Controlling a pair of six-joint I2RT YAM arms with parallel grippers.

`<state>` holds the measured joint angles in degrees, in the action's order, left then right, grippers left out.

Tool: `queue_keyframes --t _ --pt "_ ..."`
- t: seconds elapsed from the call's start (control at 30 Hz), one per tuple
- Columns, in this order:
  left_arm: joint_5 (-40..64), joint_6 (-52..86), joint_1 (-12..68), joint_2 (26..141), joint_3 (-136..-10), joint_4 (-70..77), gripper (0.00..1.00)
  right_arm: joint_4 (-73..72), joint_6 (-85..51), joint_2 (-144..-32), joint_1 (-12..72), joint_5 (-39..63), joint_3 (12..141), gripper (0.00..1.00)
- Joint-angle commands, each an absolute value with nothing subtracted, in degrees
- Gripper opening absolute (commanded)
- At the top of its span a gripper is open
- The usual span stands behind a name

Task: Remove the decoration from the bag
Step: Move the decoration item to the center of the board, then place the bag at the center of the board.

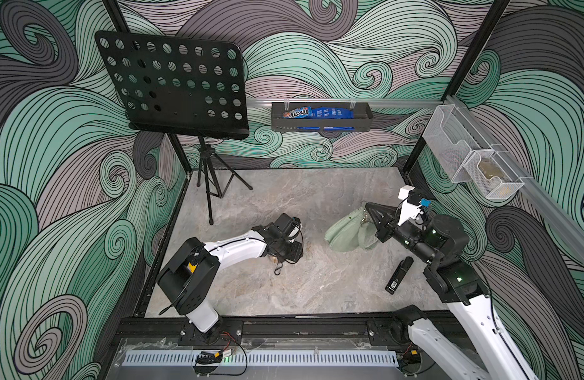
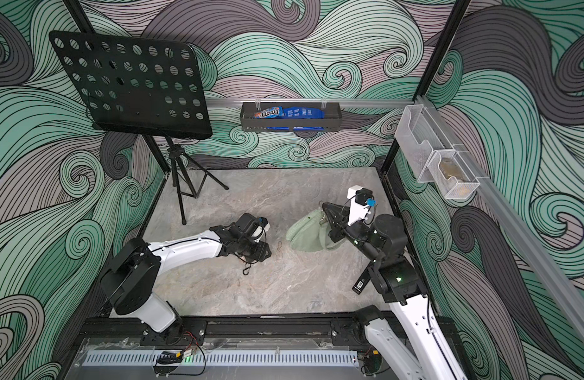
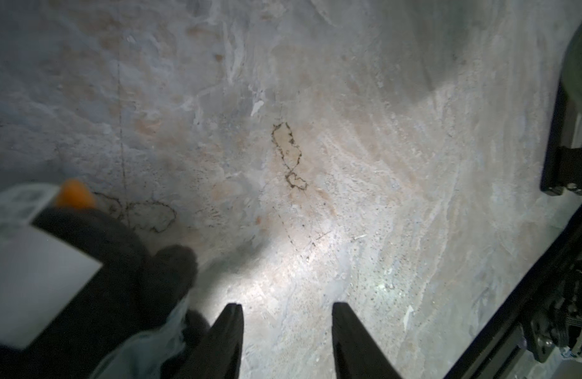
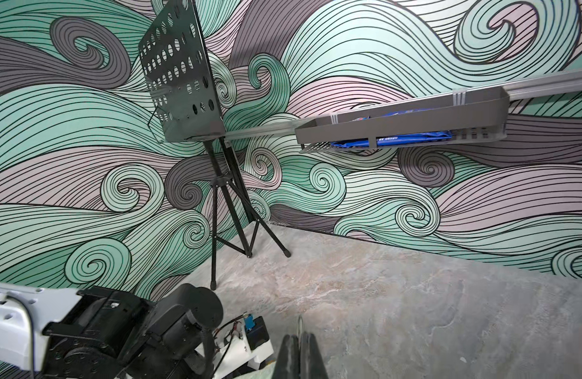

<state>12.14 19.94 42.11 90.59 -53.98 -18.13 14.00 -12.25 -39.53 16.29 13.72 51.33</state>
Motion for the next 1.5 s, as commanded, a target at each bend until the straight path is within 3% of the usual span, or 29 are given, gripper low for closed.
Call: queue_keyframes --t 0.0,0.27,0.4,0.6,1.0,1.2,1.47 --pt "13.74 17.81 42.01 82.55 -52.36 -20.36 0.49 15.8 -11.64 -41.68 16.0 10.89 51.78 0.0" --pt "5.96 16.61 41.75 65.7 -46.04 -22.66 0.5 13.18 -10.02 -52.43 16.91 9.9 49.6 0.0" --pt "4.41 17.56 41.71 59.19 -42.1 -19.47 0.5 10.19 -7.87 -59.92 22.51 3.02 50.67 0.0" --pt "1.74 18.61 41.66 51.89 -39.24 -18.69 0.51 5.23 -3.63 -70.98 24.59 4.17 54.68 0.0" --pt "-0.99 20.35 41.71 48.38 -37.0 -15.73 0.51 2.45 -3.64 -88.58 26.36 5.21 60.87 0.0" --pt "-9.26 23.97 41.5 47.67 -34.95 -15.21 0.52 0.86 -3.33 -94.28 26.37 6.08 61.96 0.0" --pt "-11.82 25.34 41.1 48.62 -34.04 -14.34 0.55 0.5 -3.35 -98.0 26.33 6.37 62.73 0.0"
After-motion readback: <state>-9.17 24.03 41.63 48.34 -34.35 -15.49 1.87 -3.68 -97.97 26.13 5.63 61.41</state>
